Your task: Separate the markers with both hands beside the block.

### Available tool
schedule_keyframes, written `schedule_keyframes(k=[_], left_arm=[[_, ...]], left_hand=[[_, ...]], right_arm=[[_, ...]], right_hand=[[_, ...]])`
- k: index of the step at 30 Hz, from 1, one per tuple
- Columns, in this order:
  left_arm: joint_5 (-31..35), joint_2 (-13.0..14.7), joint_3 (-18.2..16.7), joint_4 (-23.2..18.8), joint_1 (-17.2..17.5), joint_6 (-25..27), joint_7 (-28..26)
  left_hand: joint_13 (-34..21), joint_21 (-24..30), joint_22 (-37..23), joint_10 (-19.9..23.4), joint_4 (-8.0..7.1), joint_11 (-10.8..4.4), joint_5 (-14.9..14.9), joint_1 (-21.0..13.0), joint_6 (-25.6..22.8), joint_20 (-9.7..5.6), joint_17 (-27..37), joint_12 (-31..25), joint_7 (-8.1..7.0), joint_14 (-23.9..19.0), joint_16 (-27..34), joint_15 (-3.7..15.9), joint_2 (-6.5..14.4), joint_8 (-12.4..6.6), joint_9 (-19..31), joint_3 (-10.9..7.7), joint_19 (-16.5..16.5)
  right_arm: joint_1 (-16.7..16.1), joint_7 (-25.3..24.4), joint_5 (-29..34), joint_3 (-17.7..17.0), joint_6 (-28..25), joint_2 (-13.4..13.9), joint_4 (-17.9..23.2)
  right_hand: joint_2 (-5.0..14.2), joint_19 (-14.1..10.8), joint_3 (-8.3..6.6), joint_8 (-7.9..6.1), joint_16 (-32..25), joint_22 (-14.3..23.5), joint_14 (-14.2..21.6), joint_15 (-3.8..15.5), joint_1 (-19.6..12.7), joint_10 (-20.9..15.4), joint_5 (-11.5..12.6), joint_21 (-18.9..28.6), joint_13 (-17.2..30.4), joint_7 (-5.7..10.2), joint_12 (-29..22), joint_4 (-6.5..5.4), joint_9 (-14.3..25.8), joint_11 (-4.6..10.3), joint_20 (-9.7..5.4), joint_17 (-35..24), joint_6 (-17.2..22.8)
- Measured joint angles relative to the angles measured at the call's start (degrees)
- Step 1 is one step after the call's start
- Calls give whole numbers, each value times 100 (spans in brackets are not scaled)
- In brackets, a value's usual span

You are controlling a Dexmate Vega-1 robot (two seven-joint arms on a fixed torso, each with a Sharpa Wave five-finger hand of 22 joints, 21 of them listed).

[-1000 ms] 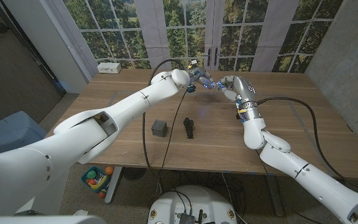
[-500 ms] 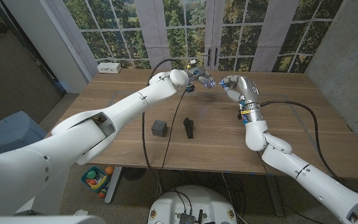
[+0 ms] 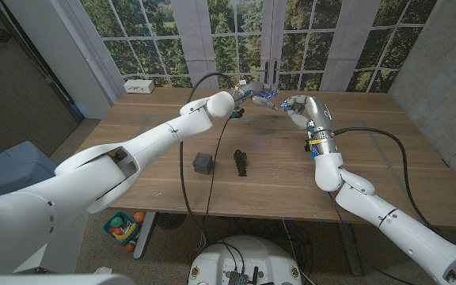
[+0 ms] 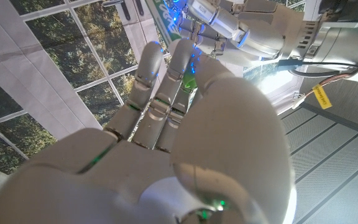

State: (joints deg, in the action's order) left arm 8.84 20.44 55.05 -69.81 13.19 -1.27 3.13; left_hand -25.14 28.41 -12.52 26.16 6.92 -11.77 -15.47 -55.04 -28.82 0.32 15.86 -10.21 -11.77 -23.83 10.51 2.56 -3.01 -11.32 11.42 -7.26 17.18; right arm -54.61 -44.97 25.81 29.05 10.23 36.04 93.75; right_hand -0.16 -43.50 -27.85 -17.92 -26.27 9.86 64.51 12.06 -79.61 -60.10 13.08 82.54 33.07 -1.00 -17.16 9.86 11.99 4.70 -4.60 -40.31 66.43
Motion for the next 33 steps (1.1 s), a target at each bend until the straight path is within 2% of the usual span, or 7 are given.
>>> schedule_keyframes(k=[6,12,20,24,27,30,33], left_arm=[[96,-82,-26,487,-73,-845,113],[93,-173,-96,802,-107,-1415,319],[96,-279,-126,1090,-167,-1753,499],[163,-322,-126,1206,-199,-1875,554],[211,-346,-122,1258,-213,-1942,556],[274,-367,-121,1299,-213,-2018,488],[322,-387,-133,1322,-191,-2094,352]], left_hand=[[495,27,54,321,51,-84,317,33,-574,-151,-386,-62,-41,-114,76,0,42,-59,-110,-38,151],[745,67,81,595,56,-86,363,-5,-805,-188,-494,-67,-51,-259,149,10,256,-59,-131,-43,188],[989,112,80,917,71,-71,373,-126,-921,-144,-533,-106,45,-382,169,10,710,-20,-122,-315,232],[1109,142,65,1126,72,-49,373,-189,-1033,-113,-547,-153,158,-449,169,16,1045,-20,-114,-525,219],[1216,192,64,1540,29,-50,374,-142,-1269,-82,-547,-244,320,-600,169,17,1279,-65,-87,-738,189],[1334,301,65,2180,-8,-36,382,-121,-1789,-108,-543,-313,449,-861,169,35,1314,-159,-94,-1122,214],[1378,428,65,2493,9,175,400,-112,-2169,-191,-531,-405,555,-1225,208,70,1305,-198,-94,-1534,297]], right_arm=[[-4,10,-83,-44,100,-19,-23],[-4,8,-154,-86,247,-58,-79],[26,5,-204,-107,455,-99,-127],[34,7,-214,-123,560,-120,-145],[35,9,-216,-138,612,-131,-151],[35,10,-216,-154,648,-141,-153],[32,16,-217,-173,676,-149,-154]], right_hand=[[0,0,0,0,22,0,0,0,0,0,0,-33,27,0,16,0,0,0,0,-1,0],[-45,1,-16,0,21,1,0,-1,45,0,44,-55,52,1,22,-16,0,-1,0,-1,-1],[-45,-20,-33,35,20,1,0,-1,45,0,44,-76,56,1,39,1,1,-1,21,-1,-1],[-45,-56,-32,45,19,2,0,-2,45,-20,44,-76,59,1,60,1,1,-22,-15,-2,-1],[-45,-62,-32,46,16,4,10,-12,45,-19,44,-76,80,1,66,1,1,-22,-21,-2,-1],[-45,-62,-32,46,15,16,10,-12,45,-20,43,-98,80,1,82,1,1,-22,-21,-4,-1],[-45,-62,-32,46,15,16,10,-12,45,-19,43,-98,80,23,80,1,1,-23,-21,-4,-23]])
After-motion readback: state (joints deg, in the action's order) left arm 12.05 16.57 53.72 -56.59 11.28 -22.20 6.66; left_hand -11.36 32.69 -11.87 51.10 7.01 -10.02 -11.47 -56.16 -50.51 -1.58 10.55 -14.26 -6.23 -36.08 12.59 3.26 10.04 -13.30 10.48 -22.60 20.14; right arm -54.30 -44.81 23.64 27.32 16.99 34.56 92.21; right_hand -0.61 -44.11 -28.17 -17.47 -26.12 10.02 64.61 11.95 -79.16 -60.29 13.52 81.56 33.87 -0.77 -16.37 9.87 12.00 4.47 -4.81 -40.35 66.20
